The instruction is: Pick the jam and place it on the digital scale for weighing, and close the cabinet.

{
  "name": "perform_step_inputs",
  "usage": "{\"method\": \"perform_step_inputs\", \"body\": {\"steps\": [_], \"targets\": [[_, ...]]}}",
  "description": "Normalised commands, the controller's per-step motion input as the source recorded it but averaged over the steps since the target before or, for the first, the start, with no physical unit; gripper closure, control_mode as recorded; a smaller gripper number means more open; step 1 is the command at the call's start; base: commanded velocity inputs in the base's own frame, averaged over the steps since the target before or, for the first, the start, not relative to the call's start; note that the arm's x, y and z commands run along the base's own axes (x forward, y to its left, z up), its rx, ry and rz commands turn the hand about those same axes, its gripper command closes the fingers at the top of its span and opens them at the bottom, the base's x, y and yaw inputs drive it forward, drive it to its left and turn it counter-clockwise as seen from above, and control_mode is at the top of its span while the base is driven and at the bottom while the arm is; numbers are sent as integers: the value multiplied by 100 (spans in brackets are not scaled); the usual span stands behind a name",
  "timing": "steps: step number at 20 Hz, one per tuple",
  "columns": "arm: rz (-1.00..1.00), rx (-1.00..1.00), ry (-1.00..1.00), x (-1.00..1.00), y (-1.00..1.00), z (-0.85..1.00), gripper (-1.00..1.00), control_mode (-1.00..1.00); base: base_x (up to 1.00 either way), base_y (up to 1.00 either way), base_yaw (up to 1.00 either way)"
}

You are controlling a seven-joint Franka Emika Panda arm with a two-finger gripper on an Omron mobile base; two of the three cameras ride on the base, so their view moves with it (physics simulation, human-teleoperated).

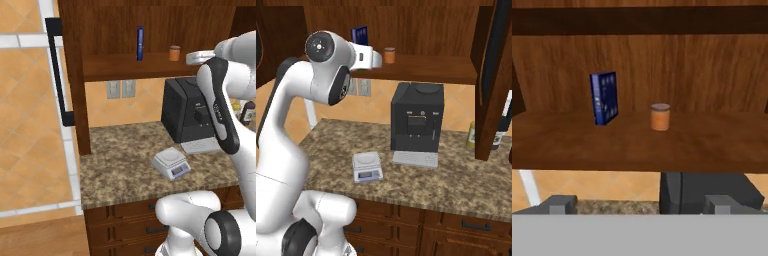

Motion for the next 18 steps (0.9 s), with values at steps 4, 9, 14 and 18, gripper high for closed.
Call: {"method": "perform_step_inputs", "body": {"steps": [4,9,14,18], "targets": [[0,0,0,83,-29,0,-100,-100,0,0,0],[0,1,2,79,-8,0,-100,-100,0,0,0],[0,0,5,89,-1,0,-100,-100,0,0,0],[0,0,1,62,-3,0,-100,-100,0,0,0]]}}
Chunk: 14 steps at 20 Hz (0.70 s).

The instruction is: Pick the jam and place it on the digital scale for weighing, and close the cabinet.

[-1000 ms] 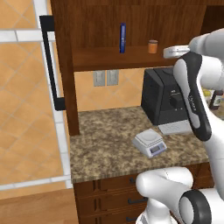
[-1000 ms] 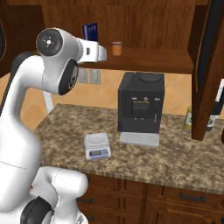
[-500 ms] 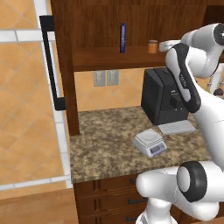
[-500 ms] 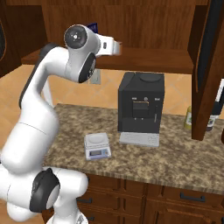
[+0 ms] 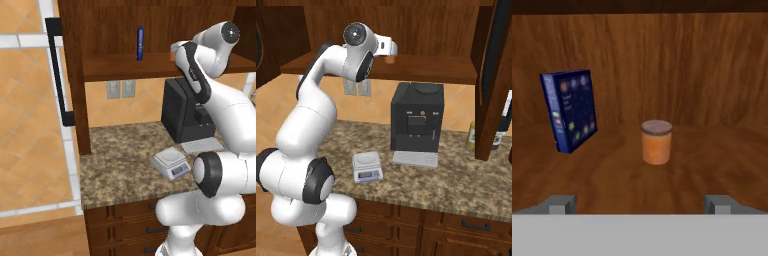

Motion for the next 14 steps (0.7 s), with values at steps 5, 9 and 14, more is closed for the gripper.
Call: {"method": "perform_step_inputs", "body": {"steps": [5,9,14], "targets": [[-1,0,11,58,-12,-12,-100,-100,0,0,0],[0,0,4,44,-9,-17,-100,-100,0,0,0],[0,0,0,52,-3,-7,-100,-100,0,0,0]]}}
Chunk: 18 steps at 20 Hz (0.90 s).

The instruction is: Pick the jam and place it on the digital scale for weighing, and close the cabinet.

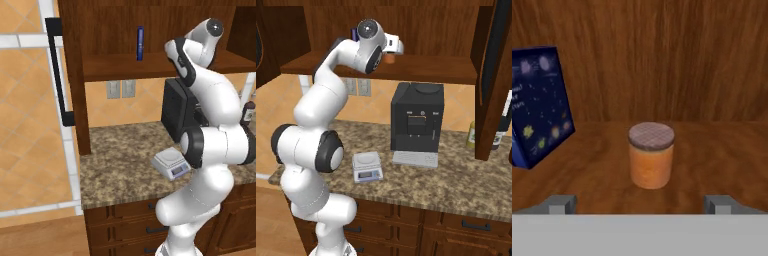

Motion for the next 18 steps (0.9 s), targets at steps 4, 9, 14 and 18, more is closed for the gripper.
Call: {"method": "perform_step_inputs", "body": {"steps": [4,9,14,18], "targets": [[0,0,0,47,-7,-17,-100,-100,0,0,0],[0,0,0,42,-12,-6,-100,-100,0,0,0],[0,0,1,41,-7,-10,-100,-100,0,0,0],[0,0,0,36,0,-13,-100,-100,0,0,0]]}}
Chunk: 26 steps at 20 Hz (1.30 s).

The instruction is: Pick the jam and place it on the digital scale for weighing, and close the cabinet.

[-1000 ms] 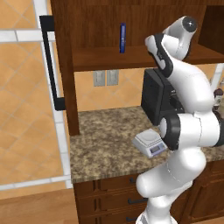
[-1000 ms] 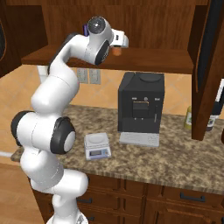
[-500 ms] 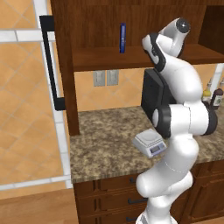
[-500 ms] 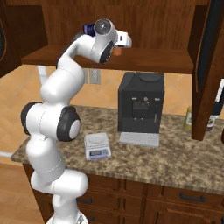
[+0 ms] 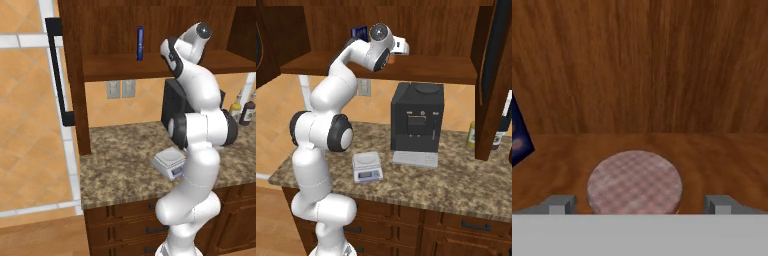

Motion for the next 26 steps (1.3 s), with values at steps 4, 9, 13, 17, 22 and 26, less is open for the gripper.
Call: {"method": "perform_step_inputs", "body": {"steps": [4,9,13,17,22,26], "targets": [[0,0,0,38,0,-11,100,-100,0,0,0],[0,0,0,16,0,-3,100,-100,0,0,0],[0,0,0,-18,1,-12,100,-100,0,0,0],[0,0,-6,-88,57,-29,100,-100,0,0,0],[0,11,-39,-100,62,-14,100,-100,0,0,0],[6,0,-32,-100,10,22,100,-100,0,0,0]]}}
